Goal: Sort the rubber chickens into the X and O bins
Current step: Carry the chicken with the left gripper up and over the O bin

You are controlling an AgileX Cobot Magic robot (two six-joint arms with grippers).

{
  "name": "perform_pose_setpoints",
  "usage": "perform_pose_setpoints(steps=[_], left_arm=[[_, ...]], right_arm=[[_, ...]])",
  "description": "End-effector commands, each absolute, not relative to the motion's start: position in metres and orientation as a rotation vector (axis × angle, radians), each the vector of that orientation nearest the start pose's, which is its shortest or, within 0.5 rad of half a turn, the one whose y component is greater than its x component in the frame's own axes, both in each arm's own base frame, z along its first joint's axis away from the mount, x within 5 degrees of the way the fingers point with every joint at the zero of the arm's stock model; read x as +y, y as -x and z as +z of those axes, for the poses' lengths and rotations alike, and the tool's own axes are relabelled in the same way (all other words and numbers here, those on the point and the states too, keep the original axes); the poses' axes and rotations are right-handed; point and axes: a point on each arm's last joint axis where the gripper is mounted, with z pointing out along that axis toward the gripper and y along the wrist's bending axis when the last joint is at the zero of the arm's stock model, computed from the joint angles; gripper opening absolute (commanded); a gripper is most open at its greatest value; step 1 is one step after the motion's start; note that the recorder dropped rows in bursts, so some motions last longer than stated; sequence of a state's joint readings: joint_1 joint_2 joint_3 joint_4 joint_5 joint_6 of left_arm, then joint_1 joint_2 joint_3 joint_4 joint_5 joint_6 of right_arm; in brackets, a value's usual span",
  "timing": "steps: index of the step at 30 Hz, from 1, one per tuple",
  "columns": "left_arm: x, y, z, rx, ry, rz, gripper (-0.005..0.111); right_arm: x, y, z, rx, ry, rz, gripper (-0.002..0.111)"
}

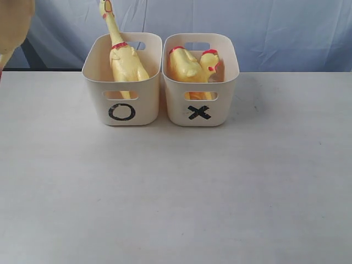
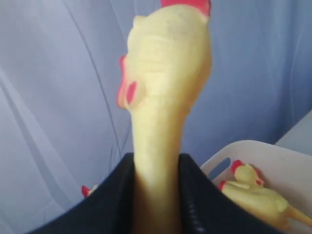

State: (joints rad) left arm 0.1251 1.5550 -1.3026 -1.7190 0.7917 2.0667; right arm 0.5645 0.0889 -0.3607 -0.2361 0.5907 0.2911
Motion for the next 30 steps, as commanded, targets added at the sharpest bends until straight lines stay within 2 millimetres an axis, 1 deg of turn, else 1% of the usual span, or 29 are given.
perform_pose_setpoints(steps=[1, 4, 7, 8, 10, 12, 15, 17, 19, 21, 23, 24, 28, 30], left_arm=[[-0.021, -0.365, 0.372, 1.376, -0.776, -0.371, 0.0], [-0.021, -0.378, 0.368, 1.367, -0.786, -0.413, 0.0], [-0.018, -0.391, 0.371, 1.374, -0.758, -0.411, 0.0], [-0.015, -0.397, 0.377, 1.399, -0.699, -0.42, 0.0], [-0.013, -0.403, 0.385, 1.408, -0.653, -0.399, 0.0], [-0.014, -0.405, 0.396, 1.372, -0.661, -0.42, 0.0], [-0.025, -0.411, 0.408, 1.319, -0.692, -0.452, 0.0], [-0.03, -0.414, 0.411, 1.306, -0.7, -0.465, 0.0], [-0.038, -0.421, 0.412, 1.29, -0.712, -0.486, 0.0], [-0.04, -0.426, 0.412, 1.287, -0.708, -0.493, 0.0], [-0.039, -0.433, 0.413, 1.3, -0.675, -0.502, 0.0], [-0.038, -0.438, 0.412, 1.312, -0.649, -0.527, 0.0], [-0.038, -0.45, 0.405, 1.338, -0.609, -0.568, 0.0], [-0.036, -0.458, 0.403, 1.364, -0.555, -0.599, 0.0]], right_arm=[[0.01, -0.038, 0.275, 1.769, 0.323, 0.352, -0.001], [0.01, -0.038, 0.275, 1.769, 0.323, 0.352, -0.001], [0.01, -0.038, 0.275, 1.769, 0.323, 0.352, -0.001], [0.01, -0.038, 0.275, 1.769, 0.323, 0.352, -0.001], [0.01, -0.038, 0.275, 1.769, 0.323, 0.352, -0.001], [0.01, -0.038, 0.275, 1.769, 0.323, 0.352, -0.001], [0.01, -0.038, 0.275, 1.769, 0.323, 0.352, -0.001], [0.01, -0.038, 0.275, 1.769, 0.323, 0.352, -0.001], [0.01, -0.038, 0.275, 1.769, 0.323, 0.352, -0.001], [0.01, -0.038, 0.275, 1.769, 0.323, 0.352, -0.001], [0.01, -0.038, 0.275, 1.765, 0.323, 0.353, -0.001], [0.01, -0.038, 0.275, 1.765, 0.324, 0.351, -0.001], [0.01, -0.038, 0.275, 1.765, 0.324, 0.351, -0.001], [0.01, -0.038, 0.275, 1.765, 0.324, 0.351, -0.001]])
